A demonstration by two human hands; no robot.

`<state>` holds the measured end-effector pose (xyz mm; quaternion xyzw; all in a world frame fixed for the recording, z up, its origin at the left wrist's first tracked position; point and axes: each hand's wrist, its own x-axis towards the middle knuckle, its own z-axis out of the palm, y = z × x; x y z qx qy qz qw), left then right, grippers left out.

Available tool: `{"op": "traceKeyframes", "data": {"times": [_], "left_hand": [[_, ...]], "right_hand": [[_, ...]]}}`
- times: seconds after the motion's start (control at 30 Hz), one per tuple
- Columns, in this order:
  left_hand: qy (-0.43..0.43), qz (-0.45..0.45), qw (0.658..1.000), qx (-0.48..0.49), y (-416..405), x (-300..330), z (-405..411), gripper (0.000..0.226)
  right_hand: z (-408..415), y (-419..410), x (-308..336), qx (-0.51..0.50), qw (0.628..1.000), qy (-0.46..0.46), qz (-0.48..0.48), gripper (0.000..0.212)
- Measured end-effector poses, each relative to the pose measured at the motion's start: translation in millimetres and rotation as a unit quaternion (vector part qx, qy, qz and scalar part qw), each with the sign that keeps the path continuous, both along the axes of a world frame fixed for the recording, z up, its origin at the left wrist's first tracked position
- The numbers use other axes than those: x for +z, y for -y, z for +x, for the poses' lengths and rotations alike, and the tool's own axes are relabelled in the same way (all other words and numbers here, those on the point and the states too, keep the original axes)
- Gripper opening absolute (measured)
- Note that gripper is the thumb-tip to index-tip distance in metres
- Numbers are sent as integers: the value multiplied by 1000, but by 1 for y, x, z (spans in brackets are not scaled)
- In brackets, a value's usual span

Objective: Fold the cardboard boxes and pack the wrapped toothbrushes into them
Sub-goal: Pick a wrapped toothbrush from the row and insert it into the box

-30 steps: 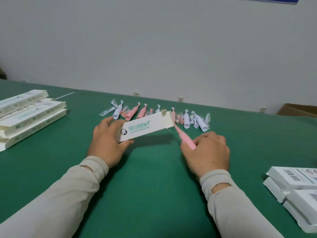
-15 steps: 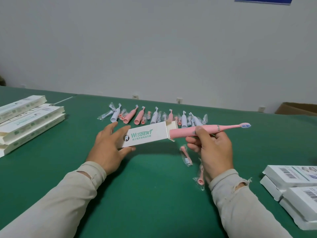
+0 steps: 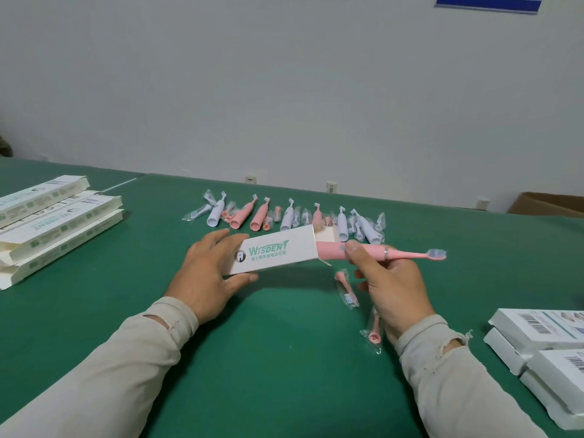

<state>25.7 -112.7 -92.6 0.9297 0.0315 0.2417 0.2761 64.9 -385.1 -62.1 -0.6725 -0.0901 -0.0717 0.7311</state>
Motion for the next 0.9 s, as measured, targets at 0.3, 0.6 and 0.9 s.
{"op": "traceKeyframes", "data": {"times": [0.3,0.6,0.9], "left_hand": [[-13,25,999,46,-2,2,0,63],[-9,31,999,34,-1,0,-1,62],[-5,32,999,14,0,0,-1,65]], "right_hand": [[10,-1,-5,-22,997,-61,30,34],[20,5,-11,-133,990,-27,33,7],[5,3,-11,-35,938,167,-302,24]]}}
